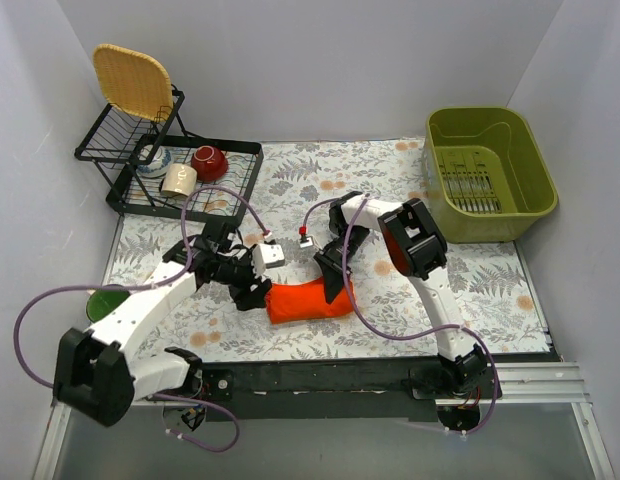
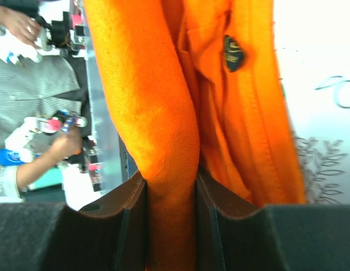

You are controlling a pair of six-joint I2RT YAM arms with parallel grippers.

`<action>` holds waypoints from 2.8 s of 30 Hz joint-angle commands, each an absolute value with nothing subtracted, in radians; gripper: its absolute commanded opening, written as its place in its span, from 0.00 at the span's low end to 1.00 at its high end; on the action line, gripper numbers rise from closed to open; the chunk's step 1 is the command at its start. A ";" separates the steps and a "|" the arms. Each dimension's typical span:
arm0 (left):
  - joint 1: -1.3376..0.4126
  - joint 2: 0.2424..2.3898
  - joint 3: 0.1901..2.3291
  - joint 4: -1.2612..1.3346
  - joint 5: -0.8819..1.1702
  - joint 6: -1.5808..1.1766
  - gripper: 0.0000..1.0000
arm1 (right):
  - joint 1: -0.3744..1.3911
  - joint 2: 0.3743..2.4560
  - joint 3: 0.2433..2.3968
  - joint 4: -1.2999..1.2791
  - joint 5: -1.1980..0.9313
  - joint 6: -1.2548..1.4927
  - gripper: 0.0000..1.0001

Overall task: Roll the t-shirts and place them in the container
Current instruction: Roll the T-shirt to the center of the board.

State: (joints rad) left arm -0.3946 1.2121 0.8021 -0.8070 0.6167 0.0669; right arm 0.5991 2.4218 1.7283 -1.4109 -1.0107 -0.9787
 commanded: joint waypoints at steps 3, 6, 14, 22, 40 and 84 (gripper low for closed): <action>-0.616 1.057 0.782 -0.609 0.513 -0.075 0.63 | 0.591 2.546 1.818 -1.307 -0.851 -0.974 0.37; -0.709 1.054 0.753 -0.537 0.471 -0.092 0.63 | 0.591 2.571 1.856 -1.305 -0.850 -0.959 0.38; -0.755 1.098 0.623 -0.391 0.436 -0.011 0.64 | 0.586 2.585 1.859 -1.305 -0.870 -0.951 0.37; -0.767 1.189 0.537 -0.295 0.407 0.038 0.65 | 0.586 2.599 1.861 -1.305 -0.899 -0.950 0.37; -0.716 1.285 0.598 -0.488 0.600 -0.075 0.03 | 0.248 1.720 1.395 -1.024 -0.767 -1.170 0.99; -0.298 1.750 0.942 -0.899 0.944 0.180 0.46 | 0.859 1.698 0.892 -0.216 -0.461 -1.160 0.40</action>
State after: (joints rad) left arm -0.3237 1.7573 0.9051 -0.8959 1.0256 0.1471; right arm 0.8726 1.6161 0.7818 -0.0090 -0.4515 -1.1595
